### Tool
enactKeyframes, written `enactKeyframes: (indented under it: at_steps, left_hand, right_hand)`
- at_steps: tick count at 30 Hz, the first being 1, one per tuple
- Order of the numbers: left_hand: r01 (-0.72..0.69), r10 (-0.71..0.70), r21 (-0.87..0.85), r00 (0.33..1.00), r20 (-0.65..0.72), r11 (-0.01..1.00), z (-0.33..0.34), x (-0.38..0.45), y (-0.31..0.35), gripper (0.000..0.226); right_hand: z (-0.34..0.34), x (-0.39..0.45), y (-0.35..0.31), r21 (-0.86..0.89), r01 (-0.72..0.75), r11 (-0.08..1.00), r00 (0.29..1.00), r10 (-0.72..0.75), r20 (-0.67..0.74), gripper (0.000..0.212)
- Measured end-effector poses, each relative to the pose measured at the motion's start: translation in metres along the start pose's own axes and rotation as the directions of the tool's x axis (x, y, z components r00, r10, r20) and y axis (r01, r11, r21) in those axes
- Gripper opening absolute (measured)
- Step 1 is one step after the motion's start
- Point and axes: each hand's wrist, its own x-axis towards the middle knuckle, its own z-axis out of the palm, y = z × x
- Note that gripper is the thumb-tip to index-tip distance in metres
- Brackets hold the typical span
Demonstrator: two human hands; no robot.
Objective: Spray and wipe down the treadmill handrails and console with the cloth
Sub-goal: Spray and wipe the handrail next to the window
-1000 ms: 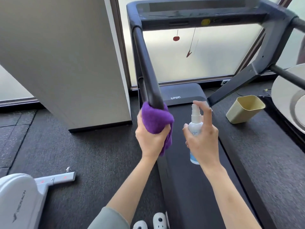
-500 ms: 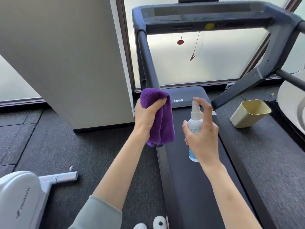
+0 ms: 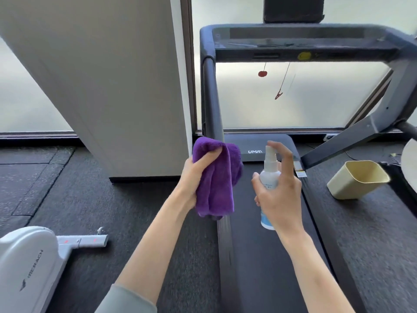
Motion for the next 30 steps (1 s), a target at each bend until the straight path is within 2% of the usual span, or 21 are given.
enactKeyframes:
  at_steps: [3,4,11,17,23,30]
  left_hand:
    - [0.166,-0.166,-0.011,0.986,0.014,0.986,0.005,0.021,0.029,0.049]
    - [0.205,-0.205,-0.026,0.979,0.01,0.978,0.008,0.029,0.036,0.052]
    - [0.272,-0.27,-0.078,0.962,0.037,0.959,0.015,0.086,0.065,0.022]
    - [0.301,-0.299,-0.024,0.952,0.06,0.953,0.012,0.15,0.086,0.021]
    - [0.305,-0.297,-0.058,0.947,0.119,0.95,0.01,0.215,0.111,0.019]
    - [0.286,-0.283,-0.012,0.952,0.115,0.958,0.011,0.294,0.147,0.013]
  right_hand:
    - [0.003,0.019,0.0,0.003,0.025,1.0,0.999,-0.026,0.023,0.068]
    - [0.004,0.025,0.0,0.003,0.036,0.999,0.999,-0.036,0.031,0.069]
    - [0.021,0.063,0.01,0.023,0.064,0.998,0.997,-0.065,0.05,0.073]
    - [0.045,0.111,0.02,-0.005,0.061,0.998,0.998,-0.061,0.026,0.073]
    - [0.076,0.163,0.021,-0.022,0.055,0.998,0.998,-0.055,0.003,0.07]
    - [0.105,0.208,0.028,-0.066,0.01,0.998,1.0,-0.011,-0.022,0.071]
